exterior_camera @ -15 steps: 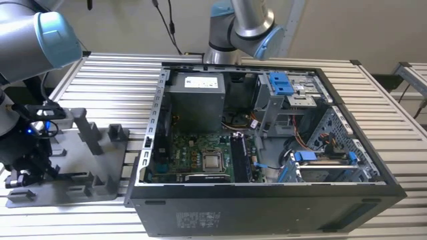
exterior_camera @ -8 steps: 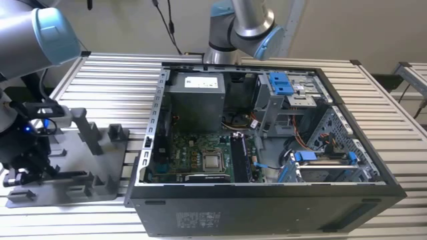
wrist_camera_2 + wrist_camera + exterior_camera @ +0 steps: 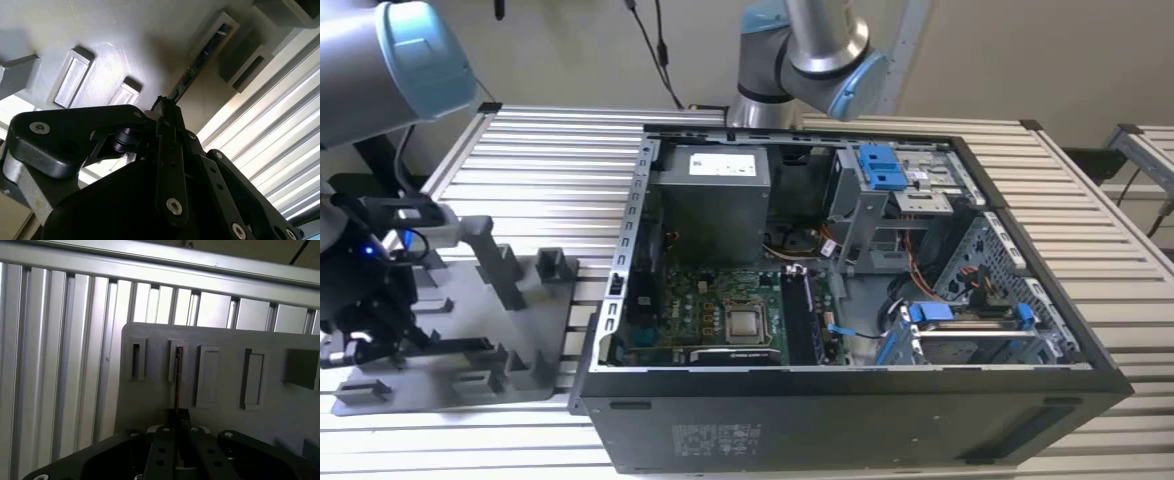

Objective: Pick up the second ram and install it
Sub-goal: 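Pick up the second ram and move it above second insertion slot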

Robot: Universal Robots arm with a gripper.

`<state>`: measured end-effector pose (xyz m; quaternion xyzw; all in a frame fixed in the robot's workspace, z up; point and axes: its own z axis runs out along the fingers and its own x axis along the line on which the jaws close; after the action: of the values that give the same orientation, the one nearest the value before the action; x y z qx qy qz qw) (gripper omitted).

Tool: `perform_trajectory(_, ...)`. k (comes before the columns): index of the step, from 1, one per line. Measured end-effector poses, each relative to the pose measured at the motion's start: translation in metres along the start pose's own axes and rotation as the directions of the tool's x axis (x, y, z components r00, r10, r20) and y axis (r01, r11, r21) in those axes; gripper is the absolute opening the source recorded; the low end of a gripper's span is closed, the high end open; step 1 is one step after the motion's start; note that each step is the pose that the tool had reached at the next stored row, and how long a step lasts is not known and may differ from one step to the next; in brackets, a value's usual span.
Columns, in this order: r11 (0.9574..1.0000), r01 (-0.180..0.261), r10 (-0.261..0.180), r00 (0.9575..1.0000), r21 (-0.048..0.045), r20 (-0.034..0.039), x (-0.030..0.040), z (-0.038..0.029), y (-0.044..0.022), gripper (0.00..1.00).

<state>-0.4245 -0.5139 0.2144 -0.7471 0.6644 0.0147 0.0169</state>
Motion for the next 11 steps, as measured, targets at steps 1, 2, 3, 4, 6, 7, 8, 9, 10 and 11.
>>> perform_trajectory(1,1.0000,0.000,0.000,1.0000,0.0000,0.0000,-0.0001,-0.0010,0.0000,0.14)
perform_trajectory(2,1.0000,0.000,0.000,1.0000,0.0000,0.0000,-0.0001,-0.0023,0.0000,0.14)
perform_trajectory(3,1.0000,0.000,0.000,1.0000,-0.0001,0.0000,-0.0002,-0.0036,0.0000,0.14)
perform_trajectory(4,1.0000,0.000,0.000,1.0000,0.0000,0.0000,-0.0002,-0.0048,0.0000,0.14)
perform_trajectory(6,1.0000,0.000,0.000,1.0000,0.0000,0.0000,-0.0003,-0.0072,0.0000,0.14)
perform_trajectory(7,1.0000,0.000,0.000,1.0000,0.0000,0.0000,-0.0004,-0.0084,0.0000,0.14)
perform_trajectory(8,1.0000,0.000,0.000,1.0000,-0.0001,-0.0001,-0.0004,-0.0096,0.0000,0.14)
perform_trajectory(9,1.0000,0.000,0.000,1.0000,0.0000,0.0000,-0.0005,-0.0108,-0.0001,0.14)
perform_trajectory(10,1.0000,0.000,0.000,1.0000,-0.0001,0.0000,-0.0005,-0.0120,-0.0001,0.14)
perform_trajectory(11,1.0000,0.000,0.000,1.0000,-0.0001,-0.0001,-0.0006,-0.0132,-0.0001,0.14)
